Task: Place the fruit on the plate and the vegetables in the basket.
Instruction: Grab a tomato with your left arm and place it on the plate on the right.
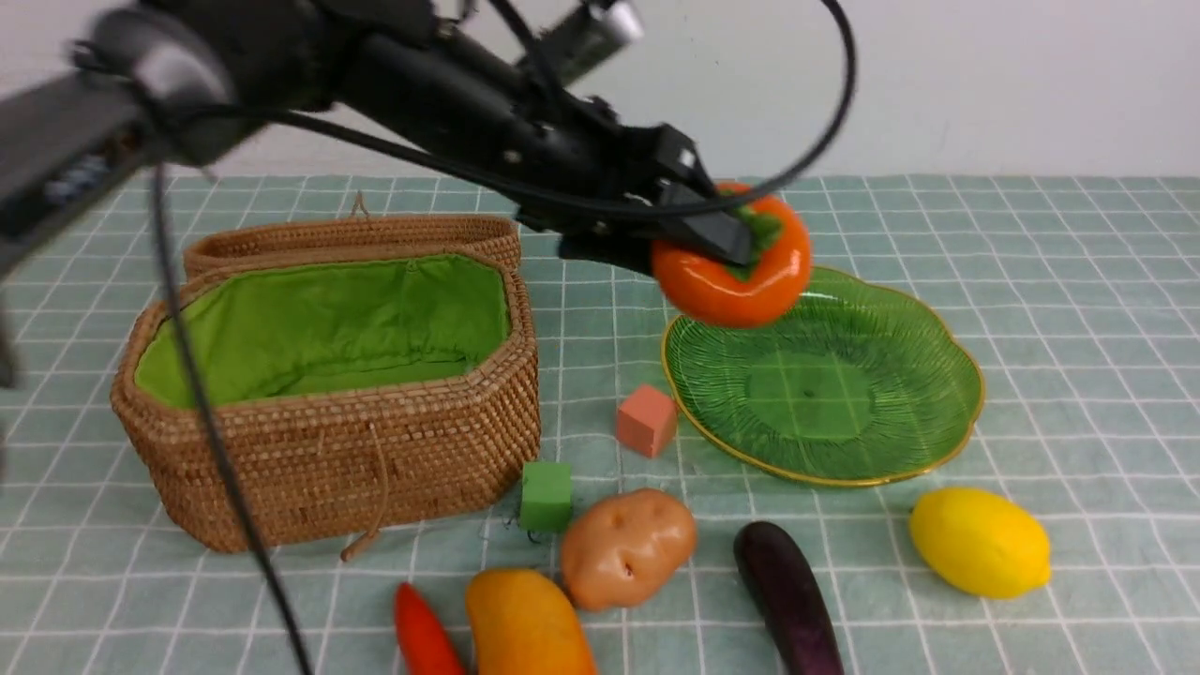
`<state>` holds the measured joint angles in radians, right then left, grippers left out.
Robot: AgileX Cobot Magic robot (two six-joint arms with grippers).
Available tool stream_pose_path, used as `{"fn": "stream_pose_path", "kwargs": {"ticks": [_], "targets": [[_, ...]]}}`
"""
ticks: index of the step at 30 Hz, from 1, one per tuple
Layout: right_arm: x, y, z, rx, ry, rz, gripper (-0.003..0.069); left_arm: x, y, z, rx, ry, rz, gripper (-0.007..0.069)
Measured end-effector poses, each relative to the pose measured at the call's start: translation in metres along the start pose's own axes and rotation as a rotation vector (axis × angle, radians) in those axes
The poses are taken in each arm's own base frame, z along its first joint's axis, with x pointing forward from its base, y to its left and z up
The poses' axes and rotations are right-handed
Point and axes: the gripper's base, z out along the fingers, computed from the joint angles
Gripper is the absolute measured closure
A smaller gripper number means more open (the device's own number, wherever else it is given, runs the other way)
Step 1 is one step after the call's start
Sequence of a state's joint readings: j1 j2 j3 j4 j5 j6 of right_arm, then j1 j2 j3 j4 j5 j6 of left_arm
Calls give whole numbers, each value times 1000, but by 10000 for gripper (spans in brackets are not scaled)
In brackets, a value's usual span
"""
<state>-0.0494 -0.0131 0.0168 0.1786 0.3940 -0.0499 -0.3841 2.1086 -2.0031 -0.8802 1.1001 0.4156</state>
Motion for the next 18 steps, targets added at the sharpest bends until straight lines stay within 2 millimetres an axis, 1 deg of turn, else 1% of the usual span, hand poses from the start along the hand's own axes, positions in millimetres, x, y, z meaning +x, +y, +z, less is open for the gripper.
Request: {"fn": "stream_pose_path", "kwargs": {"ticks": [3, 4, 5, 6, 9, 10, 12, 13, 14, 16, 18], "targets": [[0, 0, 0, 0, 0, 0, 417, -8, 19, 45, -10, 4, -13, 125], [0, 0, 0, 0, 0, 0, 417, -9, 25, 56, -26, 2, -20, 125], [0, 0, 0, 0, 0, 0, 417, -9, 28, 61, -29, 2, -27, 125], [0, 0, 0, 0, 0, 0, 417, -9, 38, 76, -68, -5, -47, 125], [0, 0, 0, 0, 0, 0, 417, -1, 58, 102, -191, 10, -102, 125], [0, 0, 0, 0, 0, 0, 417, -1, 59, 103, -198, 14, -105, 125], [0, 0, 0, 0, 0, 0, 417, 5, 66, 112, -273, 37, -132, 120], [0, 0, 0, 0, 0, 0, 417, 7, 66, 114, -293, 43, -154, 105], [0, 0, 0, 0, 0, 0, 417, 9, 67, 116, -318, 48, -171, 76], [0, 0, 0, 0, 0, 0, 417, 10, 65, 118, -348, 46, -202, -8], [0, 0, 0, 0, 0, 0, 417, 9, 62, 117, -354, 47, -203, -36]]}}
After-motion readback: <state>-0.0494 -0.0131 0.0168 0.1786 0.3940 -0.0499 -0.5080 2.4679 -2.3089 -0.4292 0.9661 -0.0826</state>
